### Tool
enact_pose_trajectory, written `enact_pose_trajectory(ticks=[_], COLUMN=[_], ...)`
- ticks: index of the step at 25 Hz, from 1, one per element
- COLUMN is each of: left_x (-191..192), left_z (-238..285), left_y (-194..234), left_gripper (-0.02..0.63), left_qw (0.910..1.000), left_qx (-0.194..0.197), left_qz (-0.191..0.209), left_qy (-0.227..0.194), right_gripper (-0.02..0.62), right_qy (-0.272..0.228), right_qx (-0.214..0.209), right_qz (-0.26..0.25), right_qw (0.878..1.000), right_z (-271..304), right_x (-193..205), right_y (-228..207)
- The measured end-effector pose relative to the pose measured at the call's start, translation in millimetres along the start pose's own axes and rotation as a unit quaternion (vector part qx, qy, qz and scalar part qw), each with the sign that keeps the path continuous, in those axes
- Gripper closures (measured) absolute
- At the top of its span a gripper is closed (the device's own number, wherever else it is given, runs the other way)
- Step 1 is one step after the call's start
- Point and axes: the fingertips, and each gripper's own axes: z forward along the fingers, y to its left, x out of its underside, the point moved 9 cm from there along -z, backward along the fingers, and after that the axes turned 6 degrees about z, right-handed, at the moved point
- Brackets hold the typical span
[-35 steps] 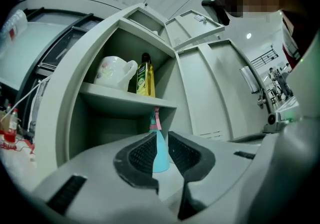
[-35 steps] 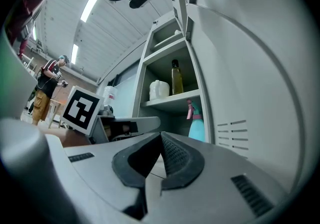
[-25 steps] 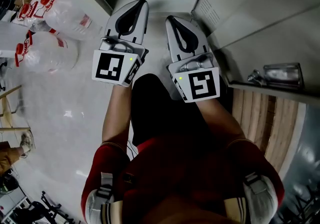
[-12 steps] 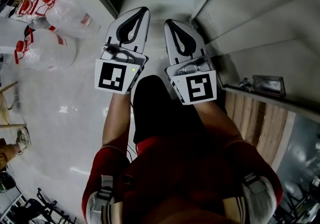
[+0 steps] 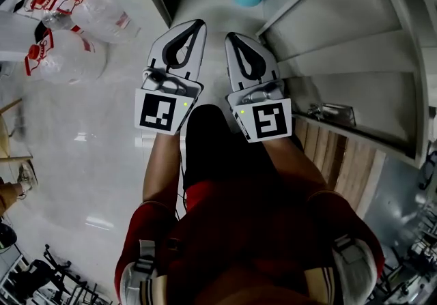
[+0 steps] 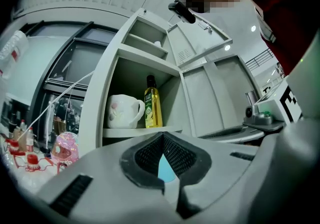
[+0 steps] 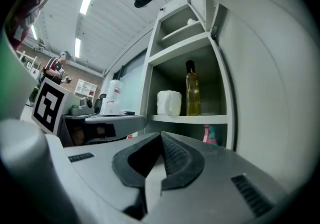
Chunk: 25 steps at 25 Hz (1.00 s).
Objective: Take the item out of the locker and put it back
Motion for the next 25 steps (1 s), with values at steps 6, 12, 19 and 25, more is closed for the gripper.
enact_pose_trajectory(ticks=[6, 12, 19, 25], left_x=[-50.6, -101.8, -156.1, -209.3], left_z=[0.3, 2.7, 3.1, 5.6], left_y=[4.6, 8.1, 16.1, 22.0], left_gripper=[0.598, 0.598, 0.598, 0.598], left_qw=[0.9999, 0.9999, 0.9999, 0.9999], left_qx=[0.003, 0.000, -0.012, -0.016], left_qz=[-0.009, -0.010, -0.009, -0.003], left_qy=[0.003, 0.007, 0.001, 0.004], right_gripper=[0.598, 0.598, 0.598, 0.598], right_qy=[0.003, 0.005, 0.006, 0.006], right_qx=[0.001, -0.002, -0.004, -0.003], right_qz=[0.007, 0.009, 0.010, 0.021], right_qw=[1.000, 1.000, 1.000, 1.000], right_z=[0.2, -0.2, -0.6, -1.2], right_x=[-53.9, -102.4, -155.4, -207.2], right_y=[0.8, 3.6, 10.4, 16.9])
